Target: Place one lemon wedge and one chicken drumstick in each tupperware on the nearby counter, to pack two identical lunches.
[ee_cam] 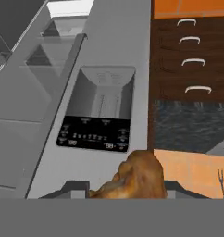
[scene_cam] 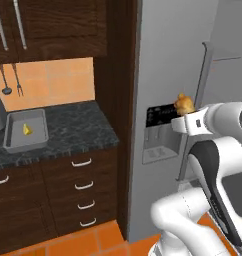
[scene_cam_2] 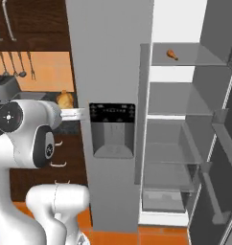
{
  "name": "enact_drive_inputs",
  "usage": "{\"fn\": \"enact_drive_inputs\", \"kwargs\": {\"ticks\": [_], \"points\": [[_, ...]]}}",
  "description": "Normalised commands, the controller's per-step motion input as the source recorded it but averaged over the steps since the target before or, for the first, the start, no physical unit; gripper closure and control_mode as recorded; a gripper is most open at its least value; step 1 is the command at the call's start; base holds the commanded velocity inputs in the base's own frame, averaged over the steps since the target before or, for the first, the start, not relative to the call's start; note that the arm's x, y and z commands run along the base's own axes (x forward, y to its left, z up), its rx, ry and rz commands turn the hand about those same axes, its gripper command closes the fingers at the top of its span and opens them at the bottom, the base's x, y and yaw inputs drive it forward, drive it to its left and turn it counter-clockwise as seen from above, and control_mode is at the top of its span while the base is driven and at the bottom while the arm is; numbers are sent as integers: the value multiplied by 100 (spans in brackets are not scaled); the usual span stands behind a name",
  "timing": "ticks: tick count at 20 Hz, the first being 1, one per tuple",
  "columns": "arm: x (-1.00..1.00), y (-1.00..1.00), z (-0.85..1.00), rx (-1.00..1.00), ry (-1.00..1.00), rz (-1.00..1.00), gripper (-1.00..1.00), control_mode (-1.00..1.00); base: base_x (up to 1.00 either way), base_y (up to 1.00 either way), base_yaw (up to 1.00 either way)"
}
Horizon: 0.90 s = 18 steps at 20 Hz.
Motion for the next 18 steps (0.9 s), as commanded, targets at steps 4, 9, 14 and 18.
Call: {"fn": "enact_drive_inputs", "kwargs": {"ticks": [4, 9, 14, 18], "points": [[0, 0, 0, 0, 0, 0, 100, 100, 6, 100, 9], [0, 0, 0, 0, 0, 0, 100, 100, 24, 100, 7], [0, 0, 0, 0, 0, 0, 100, 100, 35, 100, 0], [0, 0, 0, 0, 0, 0, 100, 100, 42, 100, 0]]}}
